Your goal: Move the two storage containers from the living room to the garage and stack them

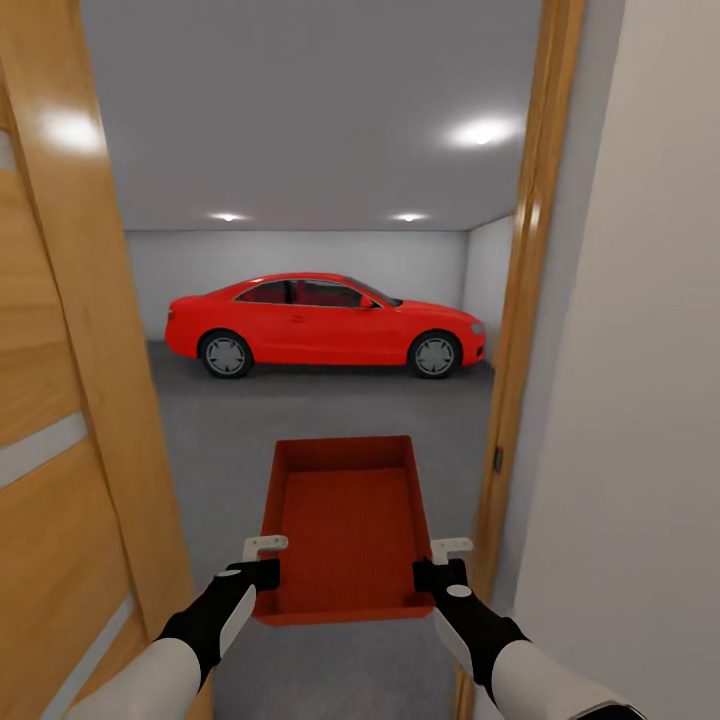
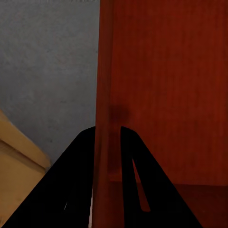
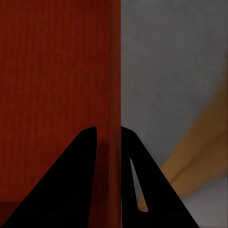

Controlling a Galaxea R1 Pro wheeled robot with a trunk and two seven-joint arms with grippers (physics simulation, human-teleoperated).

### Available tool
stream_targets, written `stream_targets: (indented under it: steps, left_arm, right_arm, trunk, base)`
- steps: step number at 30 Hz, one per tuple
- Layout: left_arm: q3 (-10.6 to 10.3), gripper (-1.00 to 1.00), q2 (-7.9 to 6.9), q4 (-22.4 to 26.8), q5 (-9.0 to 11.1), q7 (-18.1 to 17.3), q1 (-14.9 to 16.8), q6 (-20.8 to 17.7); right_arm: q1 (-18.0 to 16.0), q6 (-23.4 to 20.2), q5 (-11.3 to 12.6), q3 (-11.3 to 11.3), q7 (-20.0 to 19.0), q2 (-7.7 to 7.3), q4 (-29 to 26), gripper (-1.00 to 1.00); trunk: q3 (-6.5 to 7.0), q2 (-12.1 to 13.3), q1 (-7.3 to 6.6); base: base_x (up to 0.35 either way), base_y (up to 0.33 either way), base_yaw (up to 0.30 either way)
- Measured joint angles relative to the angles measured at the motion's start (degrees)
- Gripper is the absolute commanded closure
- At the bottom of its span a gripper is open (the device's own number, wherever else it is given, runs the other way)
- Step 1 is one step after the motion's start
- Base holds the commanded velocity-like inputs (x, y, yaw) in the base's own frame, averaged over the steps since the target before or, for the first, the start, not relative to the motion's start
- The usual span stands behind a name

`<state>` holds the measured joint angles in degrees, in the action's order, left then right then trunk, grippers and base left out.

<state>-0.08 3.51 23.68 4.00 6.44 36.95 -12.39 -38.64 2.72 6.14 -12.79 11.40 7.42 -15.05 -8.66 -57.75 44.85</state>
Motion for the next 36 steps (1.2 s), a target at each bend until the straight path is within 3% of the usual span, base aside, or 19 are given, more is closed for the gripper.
stream_targets:
  steps: [12,24,36]
  left_arm:
    - [0.0,1.00,-0.01,0.2,0.0,0.0,0.0,0.0]
    - [-0.2,1.00,-0.03,0.4,0.3,0.1,0.0,0.0]
    - [0.0,1.00,-0.01,0.1,0.0,0.0,0.0,0.0]
  right_arm:
    - [0.0,0.0,0.0,0.1,0.0,0.00,-0.2,1.00]
    - [0.0,0.0,-0.4,0.3,0.0,0.01,-0.3,1.00]
    - [0.0,0.0,0.0,0.0,0.0,0.00,-0.1,1.00]
  trunk:
    - [0.00,0.0,0.00]
    - [0.00,0.0,0.02]
    - [0.00,0.0,0.00]
  base:
    - [0.314,0.098,0.000]
    - [0.070,0.015,0.000]
    - [0.288,0.000,0.000]
